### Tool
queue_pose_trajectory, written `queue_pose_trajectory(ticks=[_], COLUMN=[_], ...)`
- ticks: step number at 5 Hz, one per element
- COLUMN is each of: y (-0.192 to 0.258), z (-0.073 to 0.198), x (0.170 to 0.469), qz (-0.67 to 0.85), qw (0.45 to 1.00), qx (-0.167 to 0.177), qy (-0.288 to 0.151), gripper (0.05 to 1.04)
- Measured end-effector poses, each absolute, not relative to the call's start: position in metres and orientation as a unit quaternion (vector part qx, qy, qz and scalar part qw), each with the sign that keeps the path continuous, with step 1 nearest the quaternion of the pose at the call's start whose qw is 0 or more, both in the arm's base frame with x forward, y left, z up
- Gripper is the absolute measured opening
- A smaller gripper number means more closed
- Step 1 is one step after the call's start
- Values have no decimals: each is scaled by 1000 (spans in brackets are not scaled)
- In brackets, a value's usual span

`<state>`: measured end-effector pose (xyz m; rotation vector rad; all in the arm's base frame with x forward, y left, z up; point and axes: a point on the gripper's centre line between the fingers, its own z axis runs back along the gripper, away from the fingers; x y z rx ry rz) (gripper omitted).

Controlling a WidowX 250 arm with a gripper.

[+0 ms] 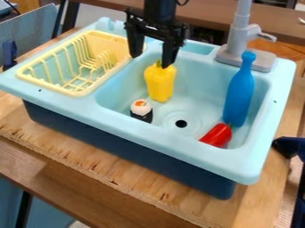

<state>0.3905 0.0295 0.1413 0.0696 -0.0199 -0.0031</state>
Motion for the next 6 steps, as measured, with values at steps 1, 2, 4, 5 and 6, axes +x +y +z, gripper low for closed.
queue_pose_trajectory(ticks=[1,2,4,5,6], y=[28,26,18,4,-9], z=[135,132,130,136,147], x=[391,389,383,377,372], qz=[-5,-9,-27,-53,-73], qw=[999,1000,999,998,997], qx=[32,26,19,19,19], qy=[-3,1,6,-1,-15], gripper=[703,394,94,90,90])
